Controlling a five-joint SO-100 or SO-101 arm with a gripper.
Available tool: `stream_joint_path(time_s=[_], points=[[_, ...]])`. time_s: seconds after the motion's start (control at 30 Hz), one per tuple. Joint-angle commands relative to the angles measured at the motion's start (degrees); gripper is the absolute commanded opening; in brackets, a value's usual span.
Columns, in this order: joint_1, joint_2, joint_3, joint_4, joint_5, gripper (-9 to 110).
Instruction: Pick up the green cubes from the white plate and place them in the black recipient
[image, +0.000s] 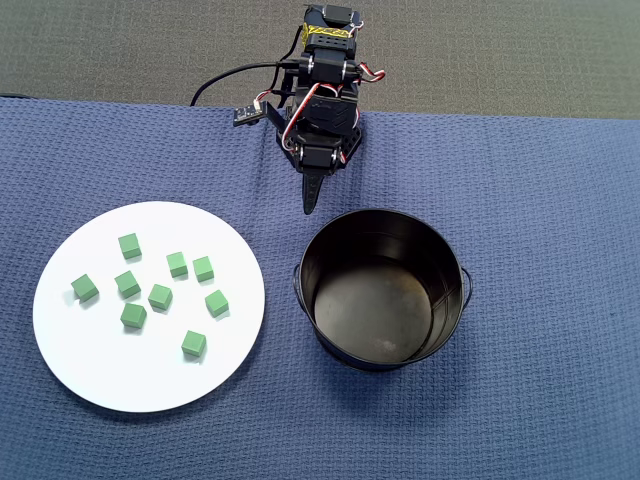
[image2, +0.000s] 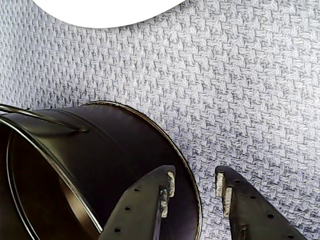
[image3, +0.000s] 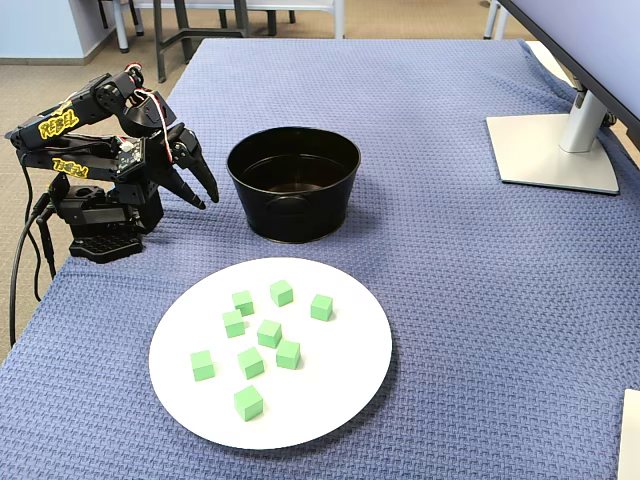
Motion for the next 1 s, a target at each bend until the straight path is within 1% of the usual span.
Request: stream_joint_path(time_s=[0.0,0.07,0.13,0.33,0.43,0.5,0.57,0.63,0.7,0.87,0.97], points=[[-3.0,-4.7,-3.0,-6.6,0.7,10],[-3.0,-4.7,-3.0,-6.9,0.9,5],[-3.0,-4.7,-3.0,-6.9,0.9,2],[-3.0,-4.7,-2.9,-6.9,0.6,4],[-2.7,-4.9,-3.2,-6.9,0.8,0],[-2.1,-4.9,-4.7,-6.3,0.8,3],[-1.0,-4.4,-8.8,-3.6,1.1,5],[0.3,-3.2,-13.2,-0.3,1.5,4],[1.6,-3.0,-14.6,0.1,1.6,0],[6.2,-4.7,-17.5,0.5,3.4,0],[10.0,-9.2,-20.7,0.7,1.7,0]])
